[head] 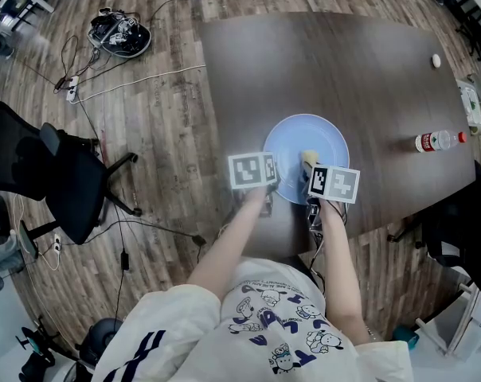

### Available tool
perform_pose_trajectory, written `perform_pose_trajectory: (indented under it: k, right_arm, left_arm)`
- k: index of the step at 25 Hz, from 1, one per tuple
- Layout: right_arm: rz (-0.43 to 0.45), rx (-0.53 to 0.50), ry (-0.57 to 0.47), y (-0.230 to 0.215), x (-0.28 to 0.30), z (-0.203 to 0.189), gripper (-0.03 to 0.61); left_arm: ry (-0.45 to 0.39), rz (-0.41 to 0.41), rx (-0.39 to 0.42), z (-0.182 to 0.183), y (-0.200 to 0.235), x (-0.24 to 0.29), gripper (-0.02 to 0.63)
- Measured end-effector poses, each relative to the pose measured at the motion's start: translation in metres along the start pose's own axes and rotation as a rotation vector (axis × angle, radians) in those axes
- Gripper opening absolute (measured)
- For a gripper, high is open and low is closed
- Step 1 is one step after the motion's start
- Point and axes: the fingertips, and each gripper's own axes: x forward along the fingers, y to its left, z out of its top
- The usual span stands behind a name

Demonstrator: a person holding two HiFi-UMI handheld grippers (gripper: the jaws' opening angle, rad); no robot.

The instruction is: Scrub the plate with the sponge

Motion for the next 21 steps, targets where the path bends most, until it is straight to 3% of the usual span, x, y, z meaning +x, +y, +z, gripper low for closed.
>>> perform_pose_trajectory:
  k: [12, 21]
  right_arm:
    - [-0.018, -0.07, -0.172, 0.0, -0.0021, 0.0106, 0.12]
    - [-0.032, -0.075, -0.196, -0.0053, 0.0016, 0.0097, 0.12]
  left_arm:
    - [-0.004, 0.004, 0.025, -0.0004, -0.0011, -0.0004, 0.031]
    - [-0.009, 0.006, 0.037, -0.001, -0.0018, 0.0011, 0.031]
